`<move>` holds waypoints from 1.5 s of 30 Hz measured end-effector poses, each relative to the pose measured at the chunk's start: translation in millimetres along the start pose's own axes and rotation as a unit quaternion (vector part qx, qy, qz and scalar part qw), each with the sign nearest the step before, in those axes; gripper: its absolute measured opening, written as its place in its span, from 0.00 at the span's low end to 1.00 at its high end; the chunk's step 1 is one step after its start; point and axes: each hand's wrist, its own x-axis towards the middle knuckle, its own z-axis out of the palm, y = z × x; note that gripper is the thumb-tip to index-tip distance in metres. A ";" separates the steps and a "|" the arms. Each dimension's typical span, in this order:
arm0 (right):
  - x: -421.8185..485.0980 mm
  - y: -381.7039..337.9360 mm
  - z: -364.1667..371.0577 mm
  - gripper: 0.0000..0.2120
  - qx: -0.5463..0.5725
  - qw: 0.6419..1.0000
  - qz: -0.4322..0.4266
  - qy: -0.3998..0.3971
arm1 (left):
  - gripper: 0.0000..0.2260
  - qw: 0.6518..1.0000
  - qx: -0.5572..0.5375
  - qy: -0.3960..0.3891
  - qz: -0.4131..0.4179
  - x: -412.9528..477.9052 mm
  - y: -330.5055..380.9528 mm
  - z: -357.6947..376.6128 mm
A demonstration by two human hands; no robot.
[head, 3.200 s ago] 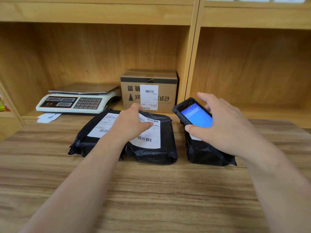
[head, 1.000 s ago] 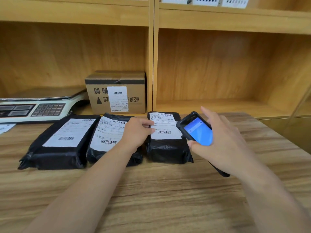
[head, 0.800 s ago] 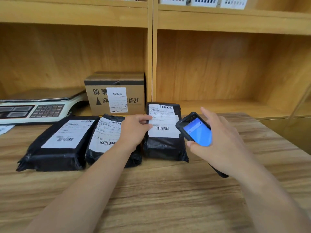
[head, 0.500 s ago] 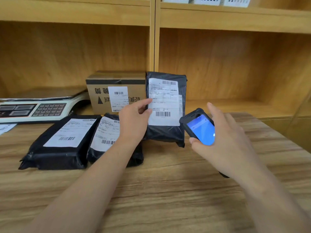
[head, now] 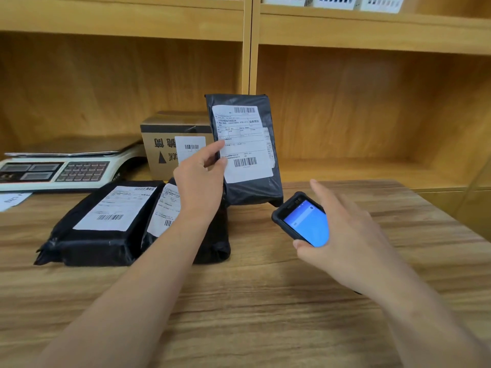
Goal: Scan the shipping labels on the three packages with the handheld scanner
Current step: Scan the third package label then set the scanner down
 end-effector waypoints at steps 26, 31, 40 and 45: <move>-1.9 1.9 -2.6 0.51 0.031 0.997 -0.001 0.071 | 0.15 0.996 -0.035 -0.061 -0.061 0.0 -18.4 9.8; 1.0 5.7 -1.3 0.52 0.048 0.995 0.010 0.083 | 0.15 0.989 -0.037 -0.099 -0.099 -3.1 -31.1 18.3; 5.0 12.5 -0.9 0.50 0.052 0.994 0.022 0.089 | 0.15 0.970 0.069 -0.183 -0.144 -14.2 -43.7 24.6; 6.5 14.2 0.6 0.50 0.045 0.995 0.028 0.084 | 0.13 0.959 0.127 -0.210 -0.142 -10.3 -44.1 17.6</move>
